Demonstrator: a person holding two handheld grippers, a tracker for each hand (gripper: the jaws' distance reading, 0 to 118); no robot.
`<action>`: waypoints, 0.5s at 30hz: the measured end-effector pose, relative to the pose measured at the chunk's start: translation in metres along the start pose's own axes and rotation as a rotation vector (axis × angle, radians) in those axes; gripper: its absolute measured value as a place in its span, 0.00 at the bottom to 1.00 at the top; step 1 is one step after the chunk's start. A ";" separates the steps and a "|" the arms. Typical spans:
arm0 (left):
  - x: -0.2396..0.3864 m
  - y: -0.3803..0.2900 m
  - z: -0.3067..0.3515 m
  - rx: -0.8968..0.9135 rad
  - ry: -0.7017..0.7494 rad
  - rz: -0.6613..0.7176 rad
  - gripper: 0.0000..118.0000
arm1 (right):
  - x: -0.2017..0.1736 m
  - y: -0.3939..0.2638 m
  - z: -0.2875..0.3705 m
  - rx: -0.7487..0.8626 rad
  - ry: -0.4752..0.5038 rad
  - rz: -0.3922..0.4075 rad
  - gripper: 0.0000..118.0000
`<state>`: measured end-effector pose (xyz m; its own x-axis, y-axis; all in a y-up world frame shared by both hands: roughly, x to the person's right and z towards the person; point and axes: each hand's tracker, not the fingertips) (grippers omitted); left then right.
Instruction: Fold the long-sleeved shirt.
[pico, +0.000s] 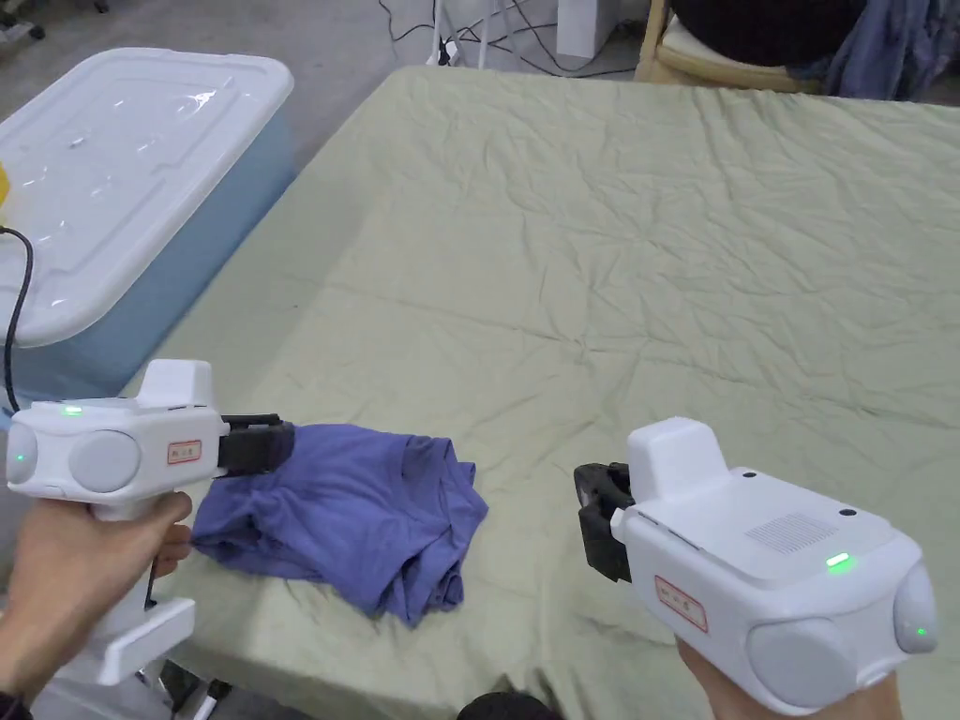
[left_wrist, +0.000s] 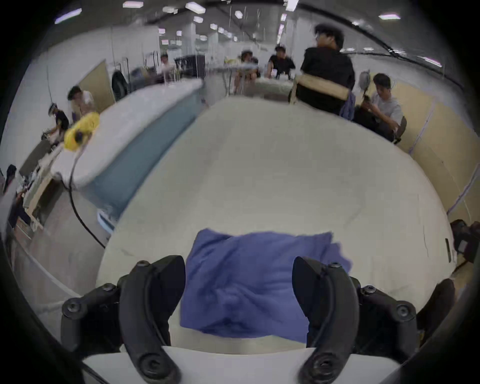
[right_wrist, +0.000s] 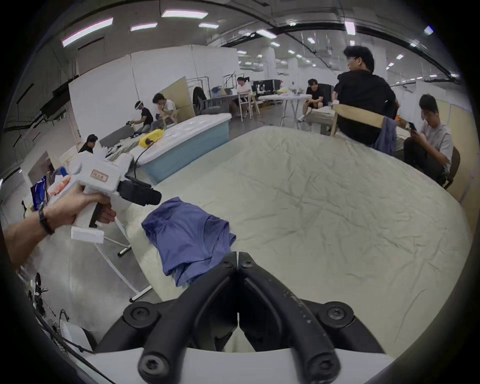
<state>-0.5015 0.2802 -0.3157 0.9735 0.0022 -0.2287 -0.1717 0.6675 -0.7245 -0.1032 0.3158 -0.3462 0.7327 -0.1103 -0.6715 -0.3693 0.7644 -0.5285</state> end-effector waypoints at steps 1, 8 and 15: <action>0.015 0.000 0.012 0.047 -0.007 -0.007 0.74 | 0.005 -0.001 0.011 0.018 -0.015 -0.004 0.01; 0.120 0.008 0.087 0.334 -0.078 -0.021 0.73 | 0.051 -0.012 0.099 0.159 -0.185 -0.099 0.01; 0.212 0.030 0.144 0.475 -0.163 -0.106 0.46 | 0.098 -0.011 0.186 0.306 -0.443 -0.107 0.01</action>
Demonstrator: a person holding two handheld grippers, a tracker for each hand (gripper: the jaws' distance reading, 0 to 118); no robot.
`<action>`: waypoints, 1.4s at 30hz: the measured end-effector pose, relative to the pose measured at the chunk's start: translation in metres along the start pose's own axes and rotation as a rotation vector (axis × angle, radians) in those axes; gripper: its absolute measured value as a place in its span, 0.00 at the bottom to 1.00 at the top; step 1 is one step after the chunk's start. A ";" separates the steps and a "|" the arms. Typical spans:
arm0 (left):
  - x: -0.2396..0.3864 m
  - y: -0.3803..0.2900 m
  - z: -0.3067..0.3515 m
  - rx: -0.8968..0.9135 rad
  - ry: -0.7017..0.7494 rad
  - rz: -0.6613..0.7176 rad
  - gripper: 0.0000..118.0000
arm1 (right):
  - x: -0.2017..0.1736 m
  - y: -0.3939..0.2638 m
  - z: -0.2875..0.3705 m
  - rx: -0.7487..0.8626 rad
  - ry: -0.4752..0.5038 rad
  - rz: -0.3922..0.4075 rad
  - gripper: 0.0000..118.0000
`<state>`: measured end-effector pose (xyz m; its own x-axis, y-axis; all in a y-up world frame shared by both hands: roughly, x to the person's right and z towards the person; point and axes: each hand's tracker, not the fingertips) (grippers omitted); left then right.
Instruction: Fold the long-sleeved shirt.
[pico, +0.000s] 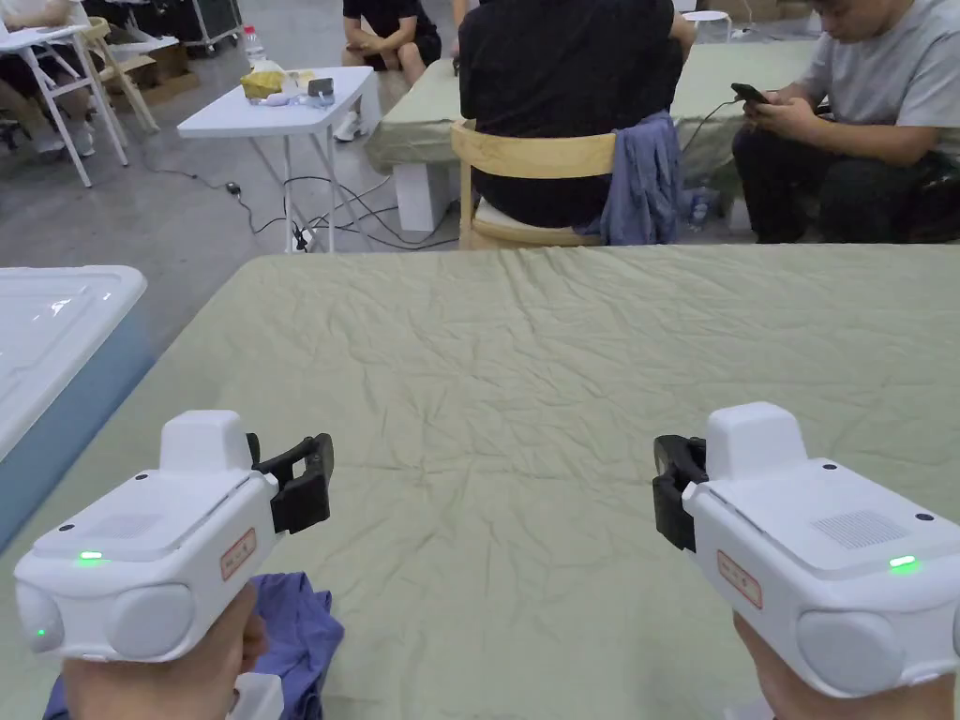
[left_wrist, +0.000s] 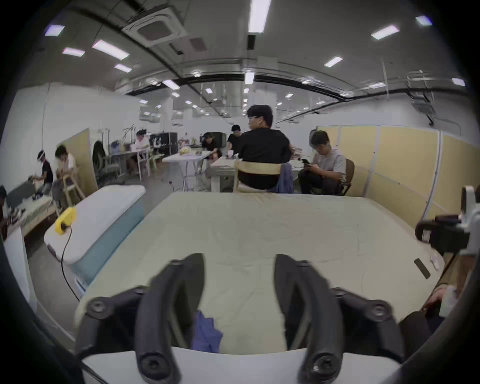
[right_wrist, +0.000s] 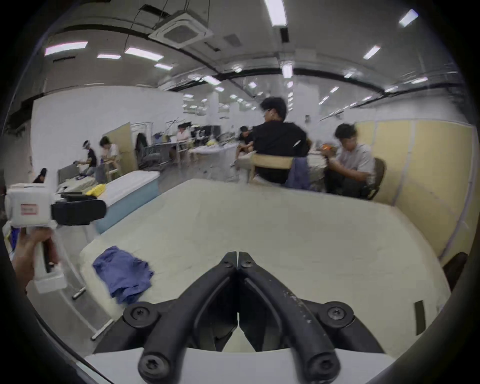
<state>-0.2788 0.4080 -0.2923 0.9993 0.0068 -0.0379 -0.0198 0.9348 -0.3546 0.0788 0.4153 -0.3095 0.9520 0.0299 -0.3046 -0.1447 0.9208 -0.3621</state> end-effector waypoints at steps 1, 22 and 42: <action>0.011 0.006 0.002 0.002 0.004 -0.010 0.32 | 0.010 0.004 0.007 0.022 -0.027 -0.013 0.01; 0.095 0.066 0.037 0.120 0.031 0.017 0.01 | 0.093 0.043 0.073 0.131 -0.290 -0.119 0.01; 0.097 0.050 0.042 0.065 0.041 0.006 0.01 | 0.089 0.048 0.077 0.130 -0.271 -0.104 0.01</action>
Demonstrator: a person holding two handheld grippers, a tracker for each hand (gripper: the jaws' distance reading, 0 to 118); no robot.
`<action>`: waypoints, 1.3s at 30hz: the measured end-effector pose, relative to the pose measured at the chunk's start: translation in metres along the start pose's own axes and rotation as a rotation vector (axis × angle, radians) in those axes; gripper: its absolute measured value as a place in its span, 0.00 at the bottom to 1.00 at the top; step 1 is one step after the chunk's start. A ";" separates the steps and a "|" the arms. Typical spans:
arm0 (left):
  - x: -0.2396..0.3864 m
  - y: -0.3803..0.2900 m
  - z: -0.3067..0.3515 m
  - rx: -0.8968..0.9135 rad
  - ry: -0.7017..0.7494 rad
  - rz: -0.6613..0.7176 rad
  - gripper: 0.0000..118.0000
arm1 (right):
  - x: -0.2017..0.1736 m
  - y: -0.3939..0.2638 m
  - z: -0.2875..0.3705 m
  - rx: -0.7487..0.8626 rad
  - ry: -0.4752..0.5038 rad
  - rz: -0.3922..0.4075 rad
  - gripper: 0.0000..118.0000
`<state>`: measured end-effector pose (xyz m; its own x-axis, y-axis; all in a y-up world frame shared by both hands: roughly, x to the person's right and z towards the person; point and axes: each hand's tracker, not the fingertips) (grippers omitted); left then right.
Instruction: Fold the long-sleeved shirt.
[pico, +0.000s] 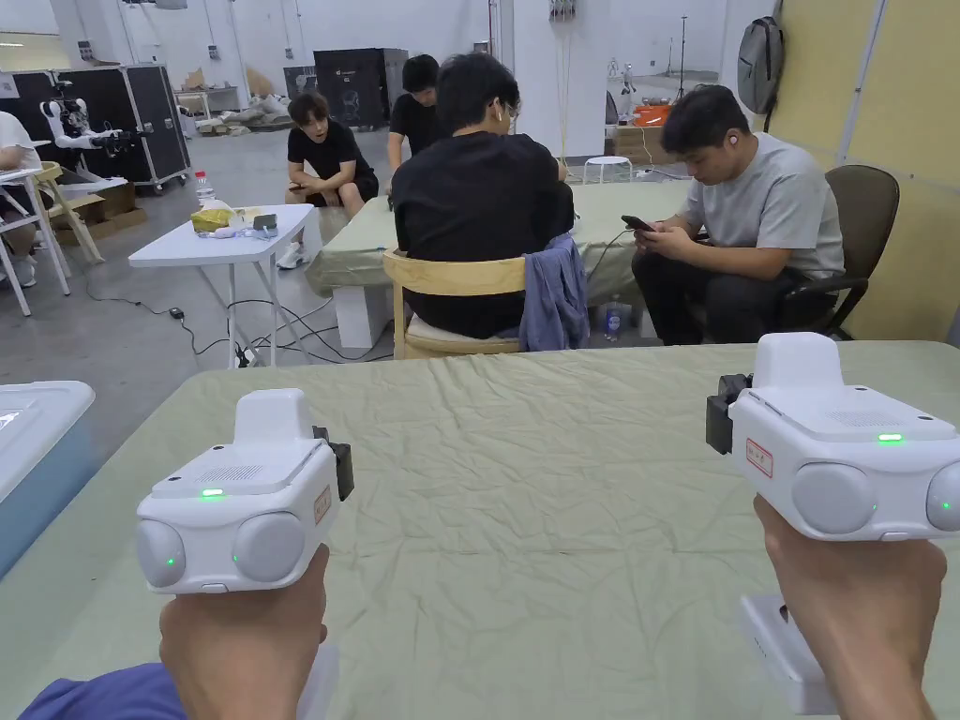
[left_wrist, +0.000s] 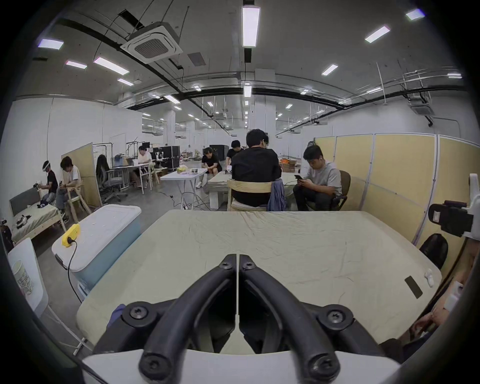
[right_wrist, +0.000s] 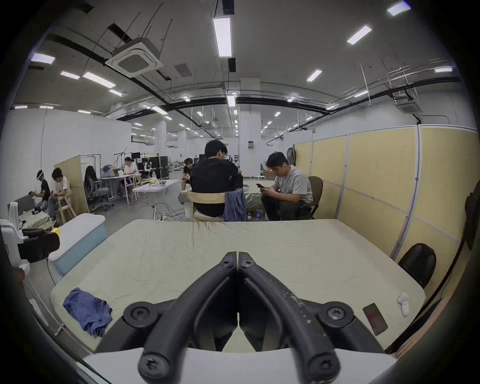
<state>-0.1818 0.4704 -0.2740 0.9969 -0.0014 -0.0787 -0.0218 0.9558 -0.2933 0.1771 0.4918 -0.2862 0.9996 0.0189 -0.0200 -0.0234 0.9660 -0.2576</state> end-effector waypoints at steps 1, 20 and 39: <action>-0.001 0.000 0.000 0.000 -0.002 0.004 0.01 | 0.000 0.000 0.000 -0.004 -0.003 0.005 0.01; 0.003 0.002 0.002 -0.029 -0.011 -0.020 0.01 | -0.006 -0.003 0.003 -0.021 0.001 0.027 0.01; 0.002 0.002 0.000 -0.044 -0.031 -0.011 0.01 | -0.008 -0.003 0.003 -0.028 0.014 0.010 0.01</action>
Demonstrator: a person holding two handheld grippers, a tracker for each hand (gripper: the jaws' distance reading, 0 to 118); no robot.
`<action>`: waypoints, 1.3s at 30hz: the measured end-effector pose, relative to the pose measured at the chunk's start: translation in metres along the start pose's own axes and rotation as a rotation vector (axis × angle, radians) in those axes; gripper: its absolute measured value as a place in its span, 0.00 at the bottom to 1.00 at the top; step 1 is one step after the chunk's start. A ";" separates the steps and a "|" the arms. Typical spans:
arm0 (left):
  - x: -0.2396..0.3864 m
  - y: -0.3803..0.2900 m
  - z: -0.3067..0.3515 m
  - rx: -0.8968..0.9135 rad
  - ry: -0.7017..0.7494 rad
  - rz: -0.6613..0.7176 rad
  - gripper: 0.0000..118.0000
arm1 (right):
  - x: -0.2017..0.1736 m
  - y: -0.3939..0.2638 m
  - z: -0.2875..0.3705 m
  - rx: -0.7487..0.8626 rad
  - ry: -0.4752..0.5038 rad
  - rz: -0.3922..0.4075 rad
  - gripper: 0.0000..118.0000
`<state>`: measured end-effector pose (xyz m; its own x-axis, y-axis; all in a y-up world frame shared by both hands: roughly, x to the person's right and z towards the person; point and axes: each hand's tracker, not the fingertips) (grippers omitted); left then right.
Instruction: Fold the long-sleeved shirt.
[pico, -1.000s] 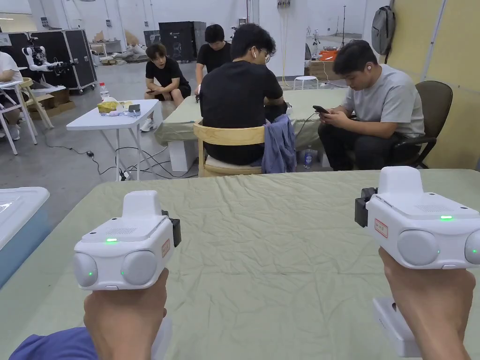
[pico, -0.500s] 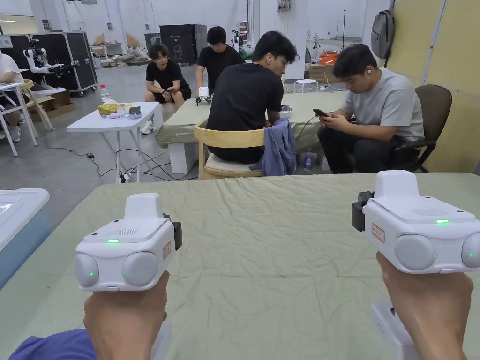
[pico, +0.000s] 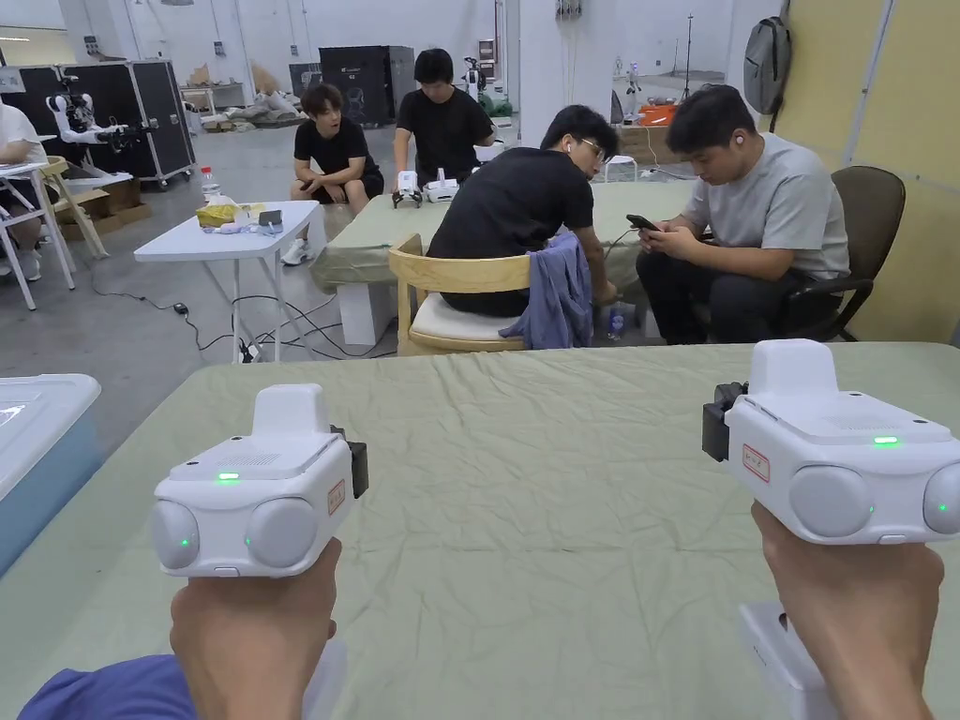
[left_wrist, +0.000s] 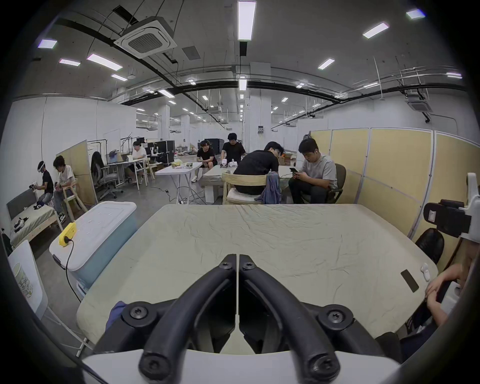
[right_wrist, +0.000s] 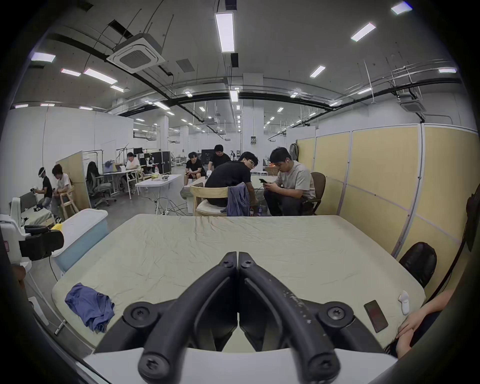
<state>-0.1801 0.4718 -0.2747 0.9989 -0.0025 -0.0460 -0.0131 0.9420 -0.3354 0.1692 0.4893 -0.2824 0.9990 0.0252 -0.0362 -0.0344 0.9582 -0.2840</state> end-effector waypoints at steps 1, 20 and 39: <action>0.000 0.000 0.000 0.000 0.000 -0.001 0.01 | 0.000 0.000 0.000 0.000 0.000 0.001 0.01; 0.001 -0.001 -0.002 -0.018 -0.005 -0.006 0.01 | -0.002 -0.001 -0.002 -0.006 -0.001 0.009 0.01; 0.003 -0.002 -0.002 0.008 0.007 -0.012 0.20 | -0.005 -0.004 -0.004 -0.008 -0.006 0.016 0.11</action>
<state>-0.1768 0.4691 -0.2760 0.9987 -0.0160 -0.0490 -0.0010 0.9445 -0.3285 0.1639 0.4844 -0.2854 0.9985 0.0424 -0.0350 -0.0508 0.9555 -0.2907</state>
